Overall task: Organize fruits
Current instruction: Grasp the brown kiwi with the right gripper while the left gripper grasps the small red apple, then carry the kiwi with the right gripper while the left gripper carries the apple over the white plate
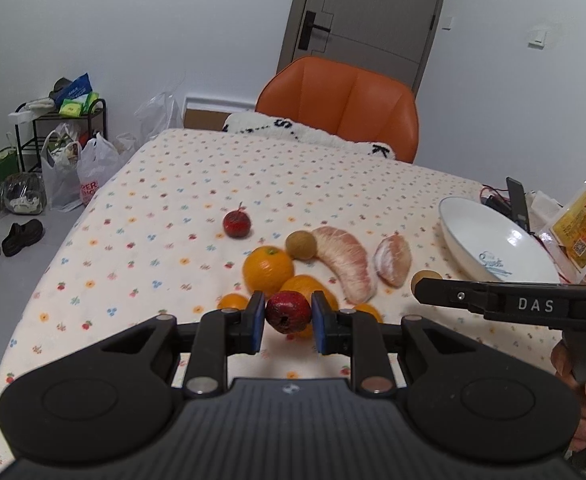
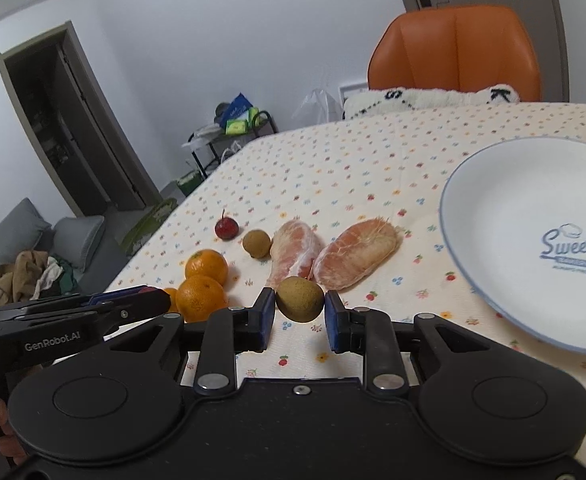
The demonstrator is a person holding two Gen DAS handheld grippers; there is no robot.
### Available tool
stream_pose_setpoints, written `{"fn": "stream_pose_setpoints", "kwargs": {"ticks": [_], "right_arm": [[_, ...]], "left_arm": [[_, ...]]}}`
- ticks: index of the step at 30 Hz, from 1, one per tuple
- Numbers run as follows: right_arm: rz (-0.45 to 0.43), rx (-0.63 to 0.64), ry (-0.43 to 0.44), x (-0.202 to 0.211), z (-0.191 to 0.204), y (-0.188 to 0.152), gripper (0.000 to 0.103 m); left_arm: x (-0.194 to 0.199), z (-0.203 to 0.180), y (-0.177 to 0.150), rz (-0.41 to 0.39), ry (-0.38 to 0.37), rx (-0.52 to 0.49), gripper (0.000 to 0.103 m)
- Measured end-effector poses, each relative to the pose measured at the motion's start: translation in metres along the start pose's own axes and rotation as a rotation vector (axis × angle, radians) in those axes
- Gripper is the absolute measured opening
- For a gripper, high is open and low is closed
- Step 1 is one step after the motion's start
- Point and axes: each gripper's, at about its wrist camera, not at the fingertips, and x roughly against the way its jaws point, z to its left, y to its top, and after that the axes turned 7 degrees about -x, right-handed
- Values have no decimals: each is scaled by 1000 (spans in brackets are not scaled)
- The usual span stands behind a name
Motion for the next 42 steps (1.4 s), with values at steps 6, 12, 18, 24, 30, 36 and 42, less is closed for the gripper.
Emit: {"fn": "stream_pose_setpoints", "kwargs": {"ticks": [6,12,18,24,30,36,42], "right_arm": [[-50,-6,-10,20,-4,5,25],[-95,-4,-39,40,-12,8,25],[-131,-33,-65,56,-26,7,25],[-163,-58,-99,68,-41,6,25],[-192,-76,-161,78,-56,6,25],[-209,-106,-207,88,-78,1,25],[-221,-132,-225,92,-97,-1,25]], "left_arm": [[4,-16,8,-23,-22,-26,23],[0,-34,17,-39,-54,-45,23],[-4,-57,25,-49,-89,-77,23],[-10,-76,32,-49,-122,-102,23],[-21,-99,39,-44,-171,-109,23],[-33,-124,42,-36,-200,-138,23],[-46,-141,43,-15,-207,-164,23]]}}
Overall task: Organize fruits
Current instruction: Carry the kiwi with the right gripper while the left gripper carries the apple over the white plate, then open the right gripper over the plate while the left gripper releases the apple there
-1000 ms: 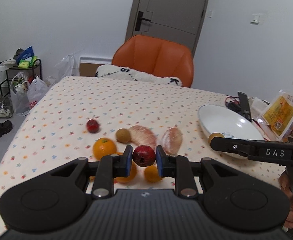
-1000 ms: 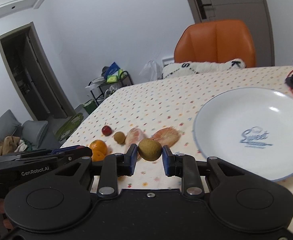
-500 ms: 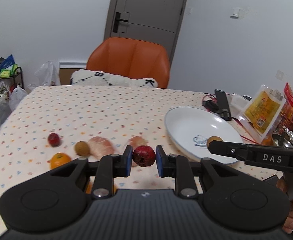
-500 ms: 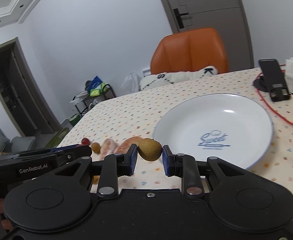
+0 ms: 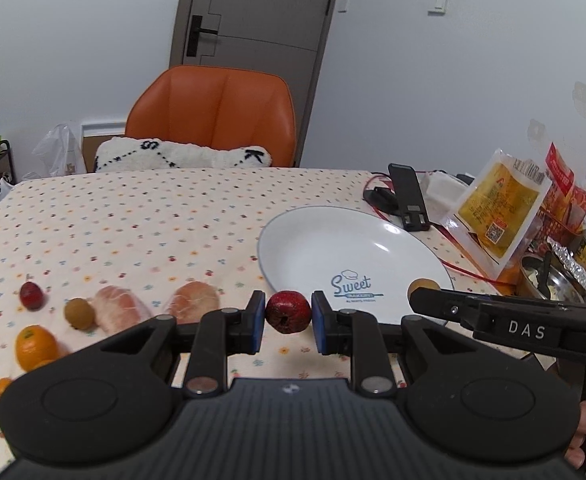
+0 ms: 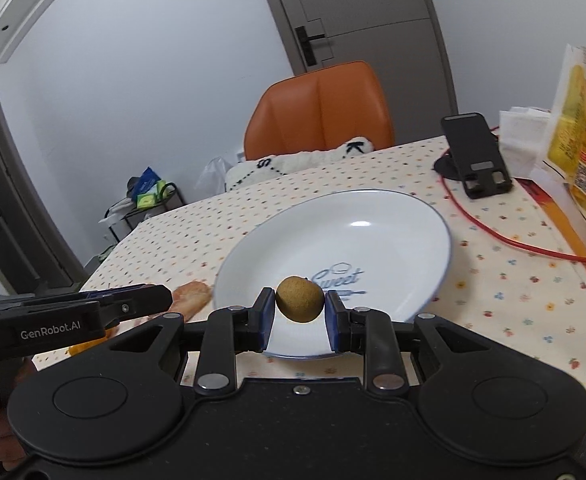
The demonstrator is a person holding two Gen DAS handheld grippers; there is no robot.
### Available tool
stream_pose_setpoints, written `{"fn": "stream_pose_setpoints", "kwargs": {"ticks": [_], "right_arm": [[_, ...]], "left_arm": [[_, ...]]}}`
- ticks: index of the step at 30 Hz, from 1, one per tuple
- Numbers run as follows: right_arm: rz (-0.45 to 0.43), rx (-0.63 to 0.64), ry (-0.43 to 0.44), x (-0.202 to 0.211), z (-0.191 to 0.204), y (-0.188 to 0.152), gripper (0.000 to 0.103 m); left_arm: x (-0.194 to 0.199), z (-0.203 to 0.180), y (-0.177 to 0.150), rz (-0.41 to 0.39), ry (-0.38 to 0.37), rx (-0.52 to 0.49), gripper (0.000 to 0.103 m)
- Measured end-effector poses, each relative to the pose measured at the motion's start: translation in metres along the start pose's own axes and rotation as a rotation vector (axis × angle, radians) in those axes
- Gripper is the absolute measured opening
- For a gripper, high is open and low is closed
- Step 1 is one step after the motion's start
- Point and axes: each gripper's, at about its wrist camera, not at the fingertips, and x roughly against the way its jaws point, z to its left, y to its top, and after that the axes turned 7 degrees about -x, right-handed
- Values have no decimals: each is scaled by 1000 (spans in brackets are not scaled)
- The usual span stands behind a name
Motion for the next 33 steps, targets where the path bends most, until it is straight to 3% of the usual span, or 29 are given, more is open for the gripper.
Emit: {"fn": "stream_pose_setpoints", "kwargs": {"ticks": [26,33], "right_arm": [[-20,-71,-35,10,-37,5,31],[-14,-54,-40,14,-31,3,35]], "left_arm": [[-44,-40,19,32,-37,-77,23],[-35,-39,19,17,-19,-82,34]]}}
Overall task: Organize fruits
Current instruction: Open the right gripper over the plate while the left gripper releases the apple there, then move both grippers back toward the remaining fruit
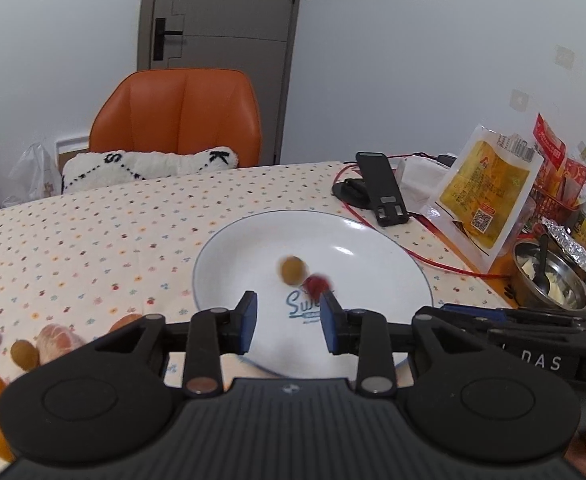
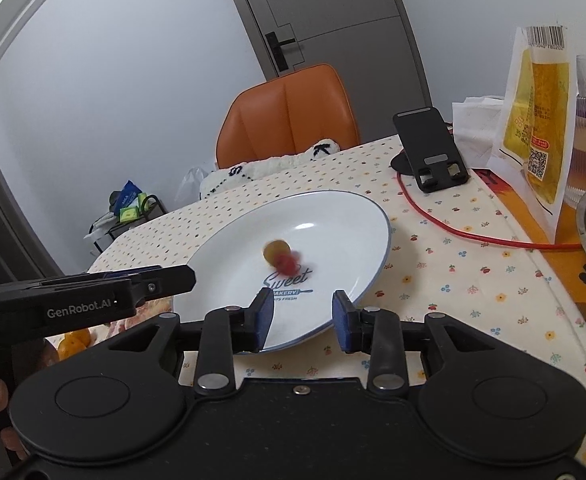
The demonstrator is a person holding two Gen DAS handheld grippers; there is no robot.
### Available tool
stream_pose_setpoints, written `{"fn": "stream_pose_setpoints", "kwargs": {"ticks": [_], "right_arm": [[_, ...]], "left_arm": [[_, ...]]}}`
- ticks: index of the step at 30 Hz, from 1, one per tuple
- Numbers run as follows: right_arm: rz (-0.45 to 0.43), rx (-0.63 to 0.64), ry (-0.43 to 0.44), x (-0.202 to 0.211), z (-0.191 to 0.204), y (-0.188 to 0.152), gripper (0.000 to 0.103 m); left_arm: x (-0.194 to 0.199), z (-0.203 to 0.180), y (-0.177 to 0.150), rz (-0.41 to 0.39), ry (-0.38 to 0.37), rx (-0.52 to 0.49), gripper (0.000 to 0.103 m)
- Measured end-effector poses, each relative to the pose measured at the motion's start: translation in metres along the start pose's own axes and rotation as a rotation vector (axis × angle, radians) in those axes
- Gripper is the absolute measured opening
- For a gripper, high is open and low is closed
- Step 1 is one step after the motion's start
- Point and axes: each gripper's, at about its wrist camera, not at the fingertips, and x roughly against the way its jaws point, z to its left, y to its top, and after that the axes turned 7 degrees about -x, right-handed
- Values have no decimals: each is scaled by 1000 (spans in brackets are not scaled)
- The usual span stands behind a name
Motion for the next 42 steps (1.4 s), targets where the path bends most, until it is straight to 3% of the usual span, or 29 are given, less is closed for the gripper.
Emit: {"fn": "stream_pose_setpoints", "kwargs": {"ticks": [8,11,13,16,23,42], "right_arm": [[2,31,-15,1,15,-5,54],[-14,58,-19,3,25,-8,77],[-38,71,-28,5,31,-10,94],[-46,74,-29,5,37,-10,103],[-55,105,-48,7,57,-15,103],[-62,143,14,13,92,-40,103]], "left_arm": [[20,19,-12,-5,35,42,62],[31,26,-16,-21,69,42,76],[38,30,-20,-36,97,42,80],[48,39,-24,-44,124,46,83],[72,64,-38,-57,110,142,87],[121,97,-76,-89,156,140,95]]}}
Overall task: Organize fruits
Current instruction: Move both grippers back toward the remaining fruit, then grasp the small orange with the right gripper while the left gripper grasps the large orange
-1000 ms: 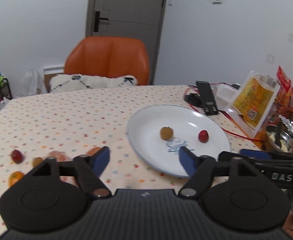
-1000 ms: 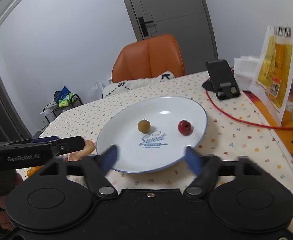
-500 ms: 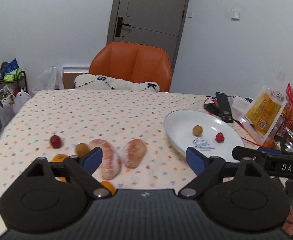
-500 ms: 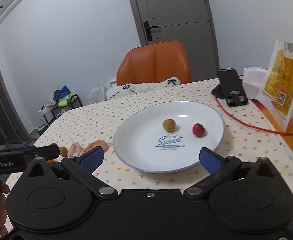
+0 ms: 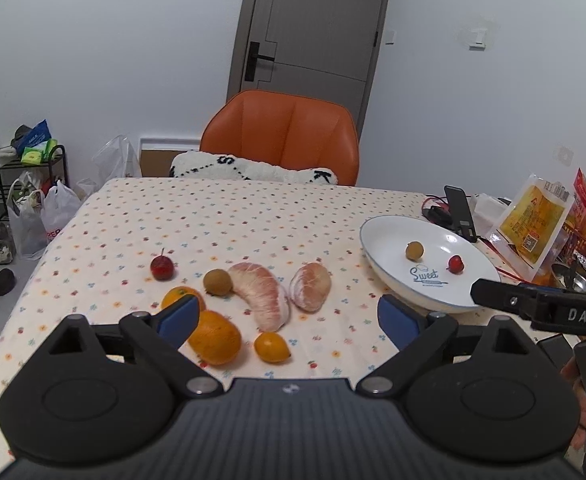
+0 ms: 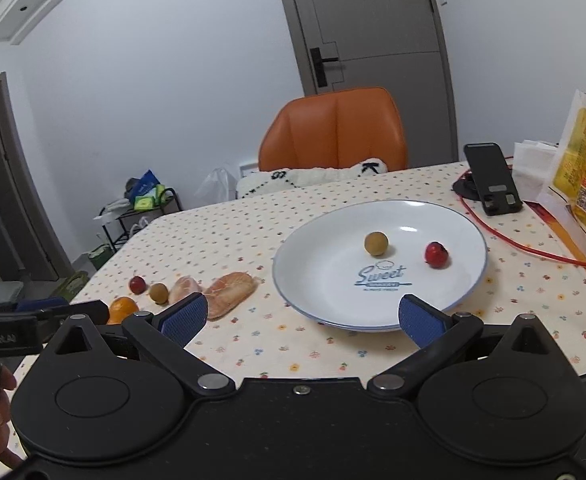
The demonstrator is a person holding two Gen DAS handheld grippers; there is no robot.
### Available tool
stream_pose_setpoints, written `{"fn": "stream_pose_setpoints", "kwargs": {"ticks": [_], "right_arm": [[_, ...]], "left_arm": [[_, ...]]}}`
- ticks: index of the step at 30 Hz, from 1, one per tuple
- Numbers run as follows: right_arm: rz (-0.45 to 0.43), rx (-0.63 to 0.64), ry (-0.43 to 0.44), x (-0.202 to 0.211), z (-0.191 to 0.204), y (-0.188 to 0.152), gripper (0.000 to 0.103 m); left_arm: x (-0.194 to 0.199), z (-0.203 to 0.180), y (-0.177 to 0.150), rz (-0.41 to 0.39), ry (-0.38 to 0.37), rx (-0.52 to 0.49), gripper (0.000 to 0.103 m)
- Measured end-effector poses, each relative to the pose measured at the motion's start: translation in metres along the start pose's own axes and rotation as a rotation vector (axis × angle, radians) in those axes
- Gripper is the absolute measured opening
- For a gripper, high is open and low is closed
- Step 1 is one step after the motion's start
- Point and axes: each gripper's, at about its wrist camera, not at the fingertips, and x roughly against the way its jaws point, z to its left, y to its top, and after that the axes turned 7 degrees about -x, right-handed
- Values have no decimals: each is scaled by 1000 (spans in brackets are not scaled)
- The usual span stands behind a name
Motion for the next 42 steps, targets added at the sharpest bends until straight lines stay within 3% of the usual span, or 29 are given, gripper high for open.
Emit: {"fn": "stream_pose_setpoints", "kwargs": {"ticks": [16,19,24,29,35,38,42], "right_arm": [[69,-7,88,-19,21,-7,103],[81,-9,91,-25,23,-9,103],[96,-16,106,-33,24,-10,103],[124,3,128,-43,30,-13,100],[171,34,165,-59,43,-18,85],[190,45,180,-66,50,-20,78],[216,54,204,-75,57,-21,70]], "left_arm": [[-5,30,-18,5,53,41,94],[-7,34,-20,-6,55,63,89],[-18,37,-22,20,51,80,67],[-30,40,-23,47,54,97,62],[-44,41,-26,71,55,95,61],[-50,42,-29,89,56,97,41],[-49,47,-30,91,43,117,38]]}}
